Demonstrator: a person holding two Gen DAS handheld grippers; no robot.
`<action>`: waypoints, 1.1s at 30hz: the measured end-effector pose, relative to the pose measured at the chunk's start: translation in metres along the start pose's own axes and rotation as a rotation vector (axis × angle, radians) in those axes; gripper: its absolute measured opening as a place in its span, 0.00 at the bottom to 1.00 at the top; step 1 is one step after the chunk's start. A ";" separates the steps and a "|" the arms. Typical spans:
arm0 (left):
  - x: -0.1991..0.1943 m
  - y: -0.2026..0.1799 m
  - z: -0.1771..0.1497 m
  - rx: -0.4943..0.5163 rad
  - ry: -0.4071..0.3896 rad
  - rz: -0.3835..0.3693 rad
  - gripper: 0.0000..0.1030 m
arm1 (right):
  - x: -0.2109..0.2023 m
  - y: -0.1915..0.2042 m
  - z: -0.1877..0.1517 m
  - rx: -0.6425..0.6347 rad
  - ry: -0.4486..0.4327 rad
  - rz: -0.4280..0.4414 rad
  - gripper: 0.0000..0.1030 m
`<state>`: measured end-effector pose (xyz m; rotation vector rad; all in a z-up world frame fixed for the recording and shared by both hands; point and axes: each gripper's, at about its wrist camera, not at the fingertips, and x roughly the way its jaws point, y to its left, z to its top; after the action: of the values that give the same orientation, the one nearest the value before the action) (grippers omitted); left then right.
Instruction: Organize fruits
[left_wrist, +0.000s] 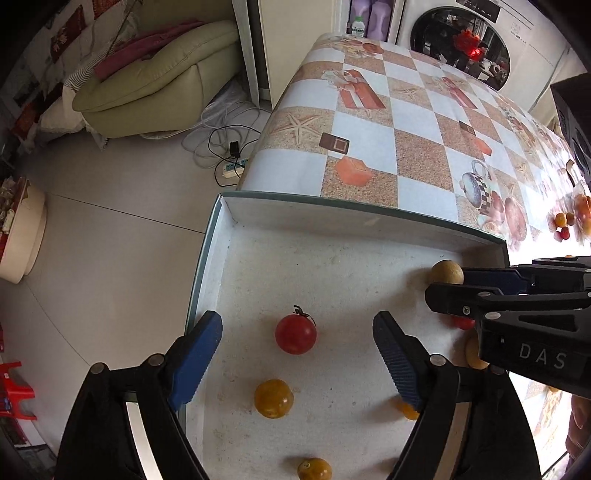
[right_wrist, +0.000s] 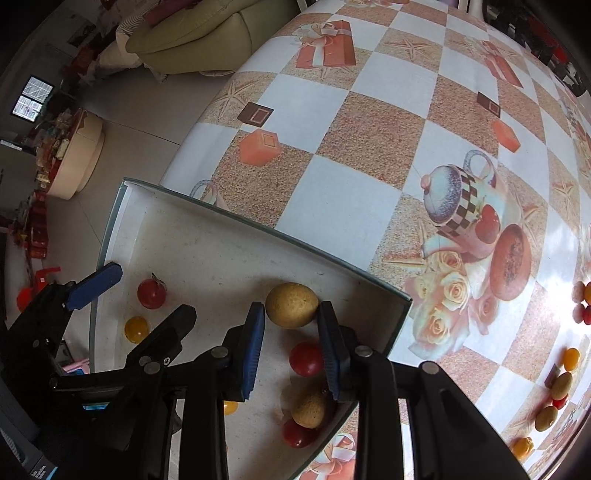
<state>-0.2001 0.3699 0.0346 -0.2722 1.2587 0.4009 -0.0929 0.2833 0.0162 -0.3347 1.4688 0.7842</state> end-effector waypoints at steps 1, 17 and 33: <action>0.000 0.000 0.000 0.005 0.006 -0.008 0.82 | -0.001 -0.002 0.000 0.004 0.000 -0.001 0.38; -0.037 -0.003 -0.030 -0.029 0.036 0.049 0.96 | -0.058 -0.005 -0.037 0.015 -0.028 -0.019 0.80; -0.079 -0.013 -0.078 0.008 0.073 0.068 1.00 | -0.080 0.012 -0.081 -0.073 -0.022 -0.191 1.00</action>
<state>-0.2819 0.3147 0.0876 -0.2393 1.3433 0.4481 -0.1557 0.2186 0.0867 -0.5123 1.3668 0.6862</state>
